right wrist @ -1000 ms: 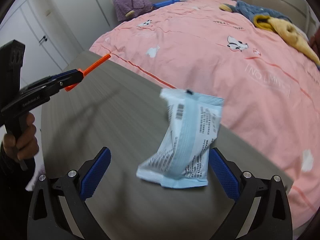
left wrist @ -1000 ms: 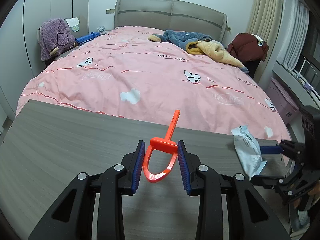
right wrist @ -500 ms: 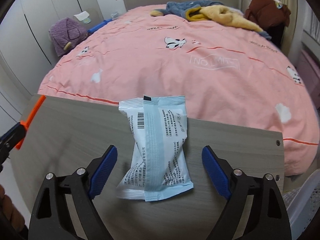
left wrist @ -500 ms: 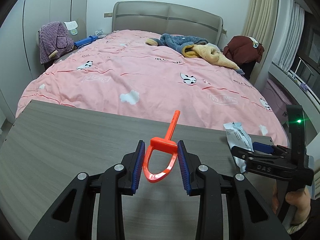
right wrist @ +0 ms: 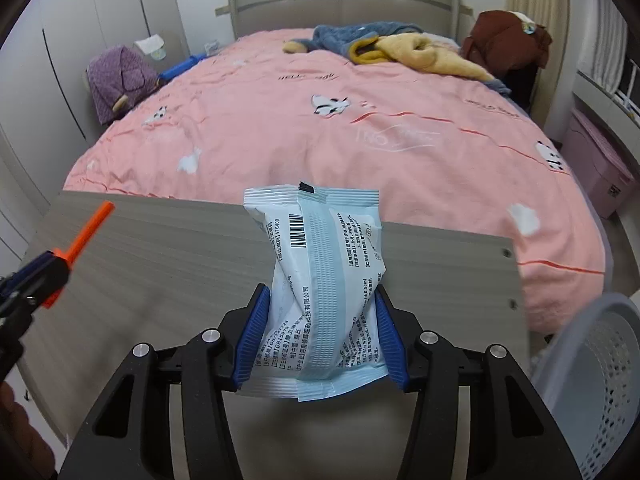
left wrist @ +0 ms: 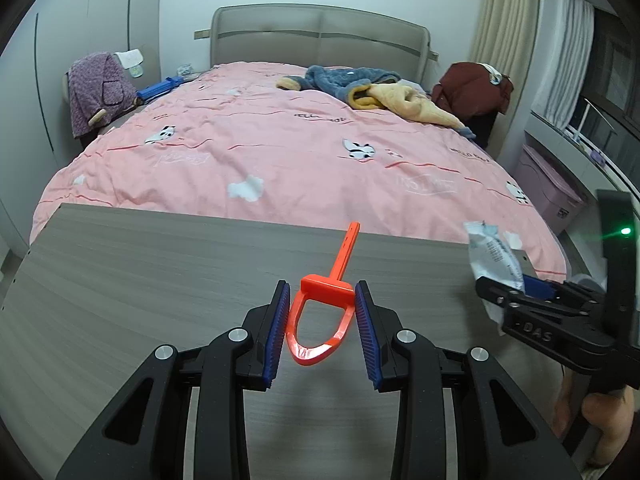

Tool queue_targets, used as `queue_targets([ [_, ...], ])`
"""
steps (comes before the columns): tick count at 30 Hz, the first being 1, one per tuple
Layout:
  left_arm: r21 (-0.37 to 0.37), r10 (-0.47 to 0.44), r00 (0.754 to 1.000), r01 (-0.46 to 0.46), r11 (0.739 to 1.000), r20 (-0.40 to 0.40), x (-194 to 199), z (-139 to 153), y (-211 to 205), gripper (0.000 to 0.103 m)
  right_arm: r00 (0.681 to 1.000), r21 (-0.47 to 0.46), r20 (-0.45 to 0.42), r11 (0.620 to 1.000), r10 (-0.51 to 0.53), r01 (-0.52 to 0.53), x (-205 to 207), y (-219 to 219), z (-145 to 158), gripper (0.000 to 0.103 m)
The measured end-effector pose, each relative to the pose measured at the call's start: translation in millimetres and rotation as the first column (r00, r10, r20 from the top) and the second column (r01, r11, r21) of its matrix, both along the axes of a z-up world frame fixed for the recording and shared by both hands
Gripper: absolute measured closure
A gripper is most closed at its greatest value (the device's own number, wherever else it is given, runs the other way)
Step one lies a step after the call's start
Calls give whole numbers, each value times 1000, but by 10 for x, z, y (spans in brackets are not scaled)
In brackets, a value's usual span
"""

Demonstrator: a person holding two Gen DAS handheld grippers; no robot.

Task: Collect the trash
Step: 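Carry the orange piece and wrapper over the grey basket with both grippers, then open both grippers to drop the orange piece and wrapper into the basket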

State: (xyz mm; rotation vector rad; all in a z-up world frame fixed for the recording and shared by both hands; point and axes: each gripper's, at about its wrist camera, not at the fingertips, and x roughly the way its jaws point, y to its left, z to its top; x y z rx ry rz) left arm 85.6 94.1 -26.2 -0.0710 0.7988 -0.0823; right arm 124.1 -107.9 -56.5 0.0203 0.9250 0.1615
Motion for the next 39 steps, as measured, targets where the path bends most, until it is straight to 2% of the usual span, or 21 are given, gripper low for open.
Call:
queue_targets([
  [4,-8,-76,997,76,997,1,-87,57,-308,70,998,8,39,998,-58,58,-377,-319,218,52],
  [10,-25,-231,973,231,973,4,-227,171,-999,71,983,27,72,986,-166,165,-874,-930,408,52],
  [16,-21,-393,920,392,920,-6,-401,191,-1804,71,937,47,102,942,-335,332,-1440,-1737,474,52],
  [22,-8,-505,862,505,863,-31,-499,108,-2530,71,890,37,101,895,-445,444,-1751,-2310,402,52],
  [25,4,-537,842,537,843,-49,-518,33,-2829,71,871,60,86,875,-484,481,-1816,-2565,333,52],
  [28,21,-552,831,555,832,-70,-504,-50,-3096,71,866,70,72,868,-495,491,-1802,-2669,251,52],
  [35,70,-550,831,556,829,-85,-443,-131,-3388,70,875,57,38,875,-483,480,-1671,-2776,41,52],
  [39,73,-546,833,553,830,-94,-427,-161,-3449,70,881,59,35,881,-473,470,-1653,-2821,-5,52],
])
